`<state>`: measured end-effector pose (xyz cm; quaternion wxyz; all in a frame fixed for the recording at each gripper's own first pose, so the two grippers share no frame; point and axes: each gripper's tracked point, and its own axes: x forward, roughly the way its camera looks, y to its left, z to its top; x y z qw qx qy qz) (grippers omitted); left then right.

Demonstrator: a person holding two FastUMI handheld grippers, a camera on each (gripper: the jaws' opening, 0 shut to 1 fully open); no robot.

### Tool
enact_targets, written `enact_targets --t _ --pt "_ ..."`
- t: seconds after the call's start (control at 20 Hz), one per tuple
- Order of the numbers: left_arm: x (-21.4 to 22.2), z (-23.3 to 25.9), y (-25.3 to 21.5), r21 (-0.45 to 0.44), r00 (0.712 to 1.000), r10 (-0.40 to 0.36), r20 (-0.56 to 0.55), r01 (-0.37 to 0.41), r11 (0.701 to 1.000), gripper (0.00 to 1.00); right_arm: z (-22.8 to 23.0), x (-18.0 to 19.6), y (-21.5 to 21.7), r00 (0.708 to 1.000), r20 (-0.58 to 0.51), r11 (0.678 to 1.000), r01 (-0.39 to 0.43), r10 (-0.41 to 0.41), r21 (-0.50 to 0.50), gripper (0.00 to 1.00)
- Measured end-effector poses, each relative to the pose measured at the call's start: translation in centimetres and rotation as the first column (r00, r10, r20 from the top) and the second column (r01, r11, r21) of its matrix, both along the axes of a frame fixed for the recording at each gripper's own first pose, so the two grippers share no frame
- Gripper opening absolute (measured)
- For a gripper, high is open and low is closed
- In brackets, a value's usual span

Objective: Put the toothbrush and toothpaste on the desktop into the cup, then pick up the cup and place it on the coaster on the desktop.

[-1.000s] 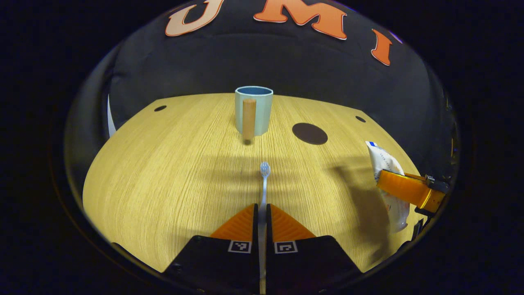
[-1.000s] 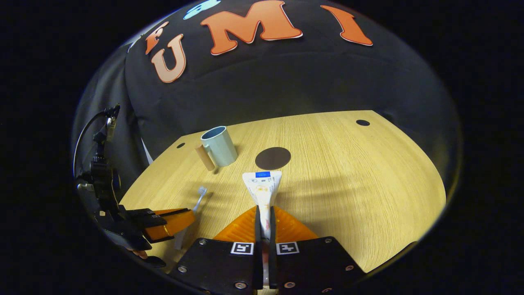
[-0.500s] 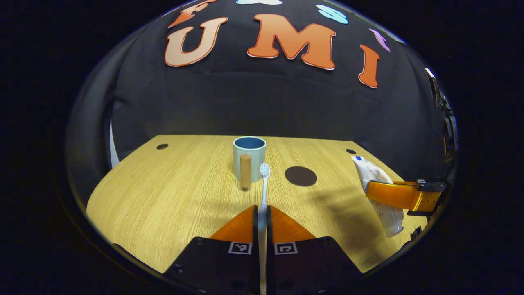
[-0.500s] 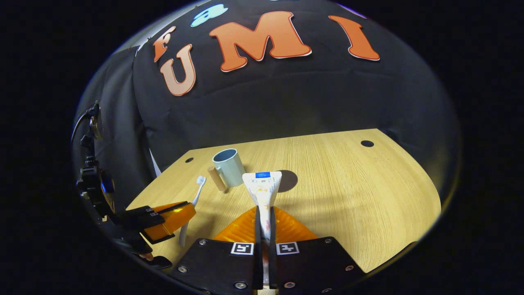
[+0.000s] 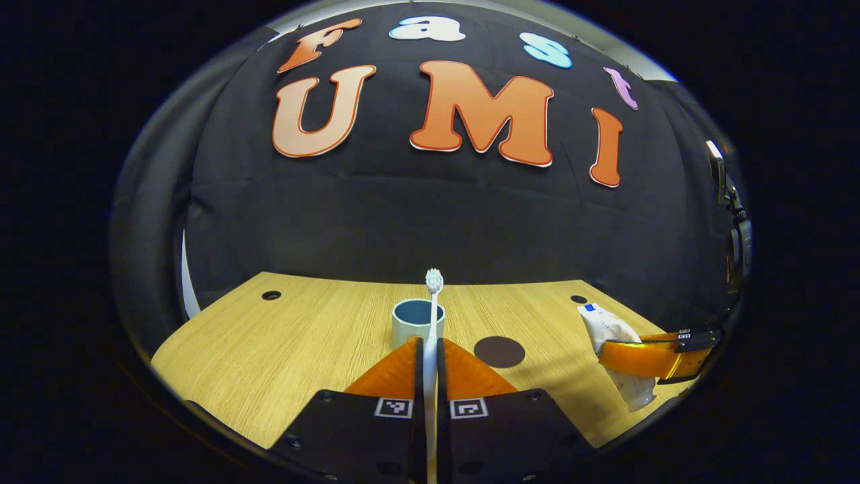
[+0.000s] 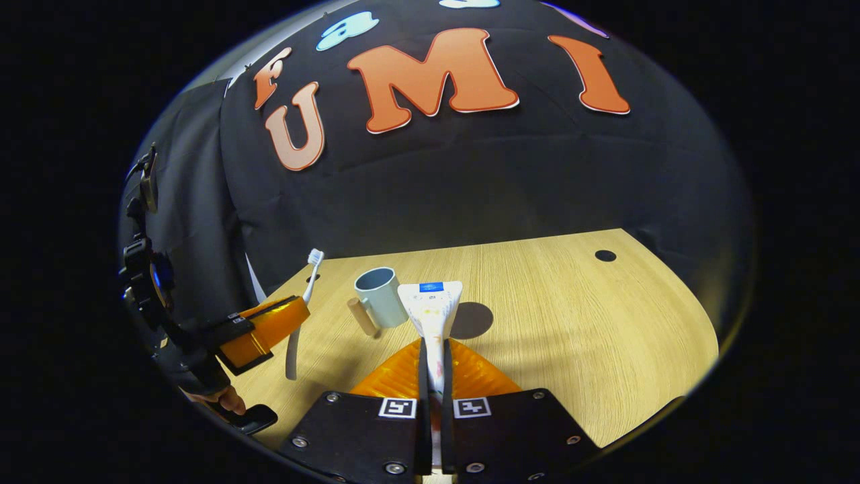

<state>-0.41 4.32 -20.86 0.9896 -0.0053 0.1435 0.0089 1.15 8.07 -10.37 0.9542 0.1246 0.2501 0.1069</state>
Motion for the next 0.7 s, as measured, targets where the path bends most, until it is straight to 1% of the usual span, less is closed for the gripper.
enact_targets --t 0.15,0.4,0.7 --pt "1.9 1.6 0.6 -0.024 0.999 0.004 0.048 -0.003 1.0 0.06 0.8 1.1 -0.4 1.0 0.025 1.0 0.014 -0.014 -0.007 0.05" --pt "6.3 4.6 2.7 0.004 0.988 0.043 0.152 -0.044 0.999 0.06 0.6 2.6 -1.0 0.999 0.039 0.999 0.034 -0.032 -0.033 0.06" --pt "11.8 7.0 2.4 0.046 0.957 0.032 0.29 -0.047 0.998 0.06 -0.2 4.2 -1.7 0.999 0.018 0.999 0.051 -0.05 -0.012 0.06"
